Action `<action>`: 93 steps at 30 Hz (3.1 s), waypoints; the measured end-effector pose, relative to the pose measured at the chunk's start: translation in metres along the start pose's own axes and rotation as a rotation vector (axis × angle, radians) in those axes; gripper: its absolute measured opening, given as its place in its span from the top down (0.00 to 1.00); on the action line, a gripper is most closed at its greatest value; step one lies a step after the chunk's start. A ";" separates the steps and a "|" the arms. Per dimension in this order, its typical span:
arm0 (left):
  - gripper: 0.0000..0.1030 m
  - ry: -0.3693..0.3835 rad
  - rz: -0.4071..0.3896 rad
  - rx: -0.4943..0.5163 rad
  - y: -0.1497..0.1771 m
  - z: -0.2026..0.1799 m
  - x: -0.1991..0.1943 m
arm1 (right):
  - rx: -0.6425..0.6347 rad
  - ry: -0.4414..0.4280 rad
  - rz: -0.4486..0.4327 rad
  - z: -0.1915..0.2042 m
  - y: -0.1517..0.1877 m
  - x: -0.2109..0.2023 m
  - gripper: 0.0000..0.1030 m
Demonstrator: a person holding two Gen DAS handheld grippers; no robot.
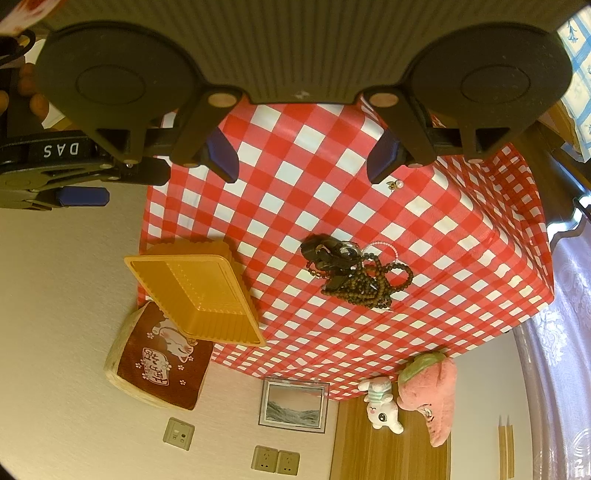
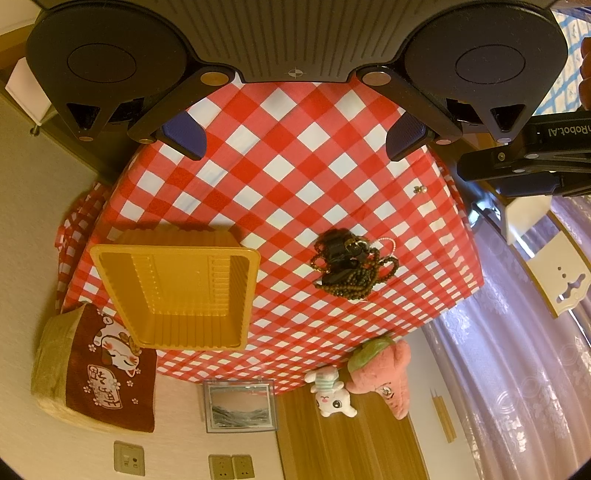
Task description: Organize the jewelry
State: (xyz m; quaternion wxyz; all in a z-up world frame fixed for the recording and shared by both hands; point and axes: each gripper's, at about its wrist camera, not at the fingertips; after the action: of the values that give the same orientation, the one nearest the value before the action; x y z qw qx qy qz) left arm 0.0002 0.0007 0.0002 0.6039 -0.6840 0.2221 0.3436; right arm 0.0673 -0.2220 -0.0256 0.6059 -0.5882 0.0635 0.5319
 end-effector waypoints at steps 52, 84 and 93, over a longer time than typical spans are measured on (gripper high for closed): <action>0.28 -0.149 -0.009 -0.037 -0.008 0.020 0.101 | 0.189 0.261 -0.403 -0.180 0.004 0.049 0.21; 0.33 -0.218 0.016 -0.055 -0.012 0.021 0.152 | 0.218 0.175 -0.464 -0.232 -0.042 0.124 0.96; 0.43 -0.224 0.034 -0.043 0.006 0.030 0.155 | 0.132 0.092 -0.411 -0.189 -0.053 0.123 0.96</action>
State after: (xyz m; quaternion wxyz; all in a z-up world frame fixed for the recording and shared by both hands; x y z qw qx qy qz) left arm 0.0934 0.0462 -0.1192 0.6043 -0.6502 0.1574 0.4328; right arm 0.2613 -0.2859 -0.1345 0.7353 -0.5713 0.0046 0.3645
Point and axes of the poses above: each gripper's, at about its wrist camera, not at the fingertips, and x roughly the way its jaws point, z to its left, y to its underside, and after that the axes turned 7 degrees about -y, right-handed
